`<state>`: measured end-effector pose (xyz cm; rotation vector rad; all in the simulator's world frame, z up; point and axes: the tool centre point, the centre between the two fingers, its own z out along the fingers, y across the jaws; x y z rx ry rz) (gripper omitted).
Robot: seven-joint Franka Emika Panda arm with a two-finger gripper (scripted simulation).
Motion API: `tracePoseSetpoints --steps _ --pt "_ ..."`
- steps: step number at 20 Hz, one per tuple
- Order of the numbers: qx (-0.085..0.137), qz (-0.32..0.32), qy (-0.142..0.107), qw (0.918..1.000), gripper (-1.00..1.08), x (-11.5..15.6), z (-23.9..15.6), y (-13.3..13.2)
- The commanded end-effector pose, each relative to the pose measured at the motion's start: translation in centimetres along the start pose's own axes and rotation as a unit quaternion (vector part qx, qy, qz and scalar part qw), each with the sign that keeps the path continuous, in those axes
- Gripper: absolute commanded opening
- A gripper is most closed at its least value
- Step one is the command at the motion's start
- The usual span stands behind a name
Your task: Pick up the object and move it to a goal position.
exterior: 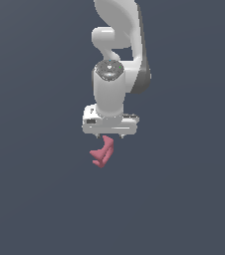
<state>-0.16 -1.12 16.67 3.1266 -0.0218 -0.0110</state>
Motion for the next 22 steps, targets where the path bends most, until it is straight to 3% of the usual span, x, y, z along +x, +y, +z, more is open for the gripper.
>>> tracePoseSetpoints --steps 1,13,22 --pt "0.0 0.0 0.0 1.0 1.0 0.0 0.0 0.0" --pt "-0.015 -0.026 0.005 0.9995 1.0 0.2 -1.3 0.2" --pt "-0.01 0.015 0.005 0.9998 1.0 0.4 -0.7 0.7"
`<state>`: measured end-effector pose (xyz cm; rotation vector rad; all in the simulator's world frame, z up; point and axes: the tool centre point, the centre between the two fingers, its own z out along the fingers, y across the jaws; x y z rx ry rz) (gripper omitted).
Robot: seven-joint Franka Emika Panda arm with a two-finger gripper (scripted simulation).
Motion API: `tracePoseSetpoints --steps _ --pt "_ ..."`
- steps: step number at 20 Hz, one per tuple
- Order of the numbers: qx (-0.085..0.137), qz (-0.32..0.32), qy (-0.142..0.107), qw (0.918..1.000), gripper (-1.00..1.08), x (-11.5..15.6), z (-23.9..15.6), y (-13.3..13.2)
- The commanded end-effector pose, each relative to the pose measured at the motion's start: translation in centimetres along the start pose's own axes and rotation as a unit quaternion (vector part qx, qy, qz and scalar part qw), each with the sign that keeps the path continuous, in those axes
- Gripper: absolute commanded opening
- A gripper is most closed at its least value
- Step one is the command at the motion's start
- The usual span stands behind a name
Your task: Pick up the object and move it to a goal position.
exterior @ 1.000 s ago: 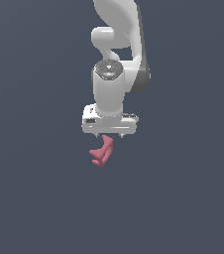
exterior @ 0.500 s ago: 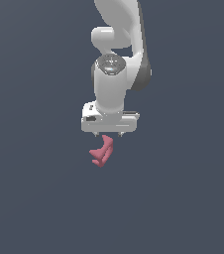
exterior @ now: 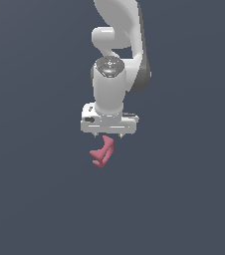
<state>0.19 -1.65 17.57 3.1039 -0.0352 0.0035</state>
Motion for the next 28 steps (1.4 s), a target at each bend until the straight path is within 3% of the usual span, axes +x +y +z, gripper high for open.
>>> tracePoseSetpoints --steps 1,8,17,23,28 --pt "0.002 0.019 0.0 0.9998 1.0 0.1 0.3 0.2" --pt "0.008 0.103 -0.002 0.9947 1.0 0.5 1.4 1.1" --pt "0.016 0.213 -0.005 0.9769 1.0 0.9 3.0 2.3" --pt "0.017 0.248 -0.006 0.9686 1.0 1.1 3.5 2.7" --pt "0.018 0.252 -0.006 0.9675 1.0 1.1 3.6 2.8"
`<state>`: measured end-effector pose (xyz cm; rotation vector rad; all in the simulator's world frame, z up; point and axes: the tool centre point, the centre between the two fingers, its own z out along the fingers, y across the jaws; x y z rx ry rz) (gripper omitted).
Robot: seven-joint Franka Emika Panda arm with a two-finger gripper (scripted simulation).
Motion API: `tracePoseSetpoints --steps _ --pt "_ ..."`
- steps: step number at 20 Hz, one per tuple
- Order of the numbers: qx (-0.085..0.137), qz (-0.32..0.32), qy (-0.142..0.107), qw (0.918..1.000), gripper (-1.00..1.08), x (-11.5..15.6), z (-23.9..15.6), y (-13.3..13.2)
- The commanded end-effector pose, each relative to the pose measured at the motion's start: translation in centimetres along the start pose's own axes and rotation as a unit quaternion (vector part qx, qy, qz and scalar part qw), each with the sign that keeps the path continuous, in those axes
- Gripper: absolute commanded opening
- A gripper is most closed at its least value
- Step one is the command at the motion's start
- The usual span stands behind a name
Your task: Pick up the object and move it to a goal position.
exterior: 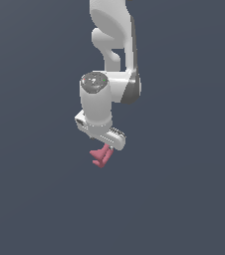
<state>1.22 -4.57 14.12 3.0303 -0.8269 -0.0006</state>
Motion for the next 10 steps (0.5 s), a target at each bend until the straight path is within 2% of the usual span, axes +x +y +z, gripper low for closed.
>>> tracePoseSetpoints --steps 1,10 --pt "0.0 0.0 0.0 1.0 1.0 0.0 0.0 0.0" --pt "0.0 0.002 0.0 1.0 1.0 -0.1 3.4 0.1"
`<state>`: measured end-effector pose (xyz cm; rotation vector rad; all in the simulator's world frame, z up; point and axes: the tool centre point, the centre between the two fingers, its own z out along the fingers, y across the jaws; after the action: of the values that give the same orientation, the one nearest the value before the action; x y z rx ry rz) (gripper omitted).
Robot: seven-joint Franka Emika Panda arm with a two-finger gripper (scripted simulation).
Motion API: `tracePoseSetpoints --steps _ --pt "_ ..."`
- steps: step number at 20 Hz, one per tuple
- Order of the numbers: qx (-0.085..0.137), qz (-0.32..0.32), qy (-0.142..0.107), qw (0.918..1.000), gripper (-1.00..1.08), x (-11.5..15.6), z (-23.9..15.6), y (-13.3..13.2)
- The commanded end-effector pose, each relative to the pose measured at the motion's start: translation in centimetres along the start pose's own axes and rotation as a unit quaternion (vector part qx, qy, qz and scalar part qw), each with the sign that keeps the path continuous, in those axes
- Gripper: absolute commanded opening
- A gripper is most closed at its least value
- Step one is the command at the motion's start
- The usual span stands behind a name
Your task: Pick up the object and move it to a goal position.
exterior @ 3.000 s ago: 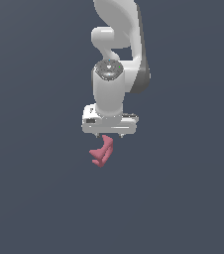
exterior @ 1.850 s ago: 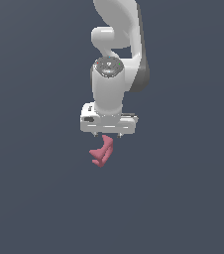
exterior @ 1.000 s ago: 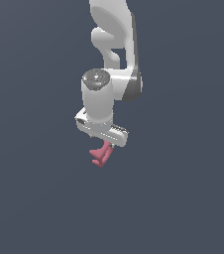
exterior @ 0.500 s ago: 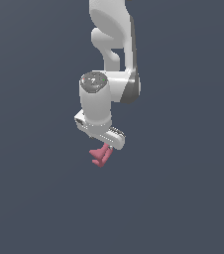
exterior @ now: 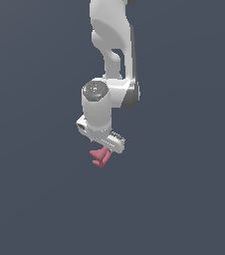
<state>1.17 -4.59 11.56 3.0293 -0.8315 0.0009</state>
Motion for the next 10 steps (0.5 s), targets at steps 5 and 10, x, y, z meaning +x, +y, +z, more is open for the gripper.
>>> tracePoseSetpoints --steps 5,10 --pt "0.0 0.001 0.0 1.0 1.0 0.0 2.3 0.0" --pt "0.0 0.001 0.0 1.0 -1.0 0.0 2.5 0.0"
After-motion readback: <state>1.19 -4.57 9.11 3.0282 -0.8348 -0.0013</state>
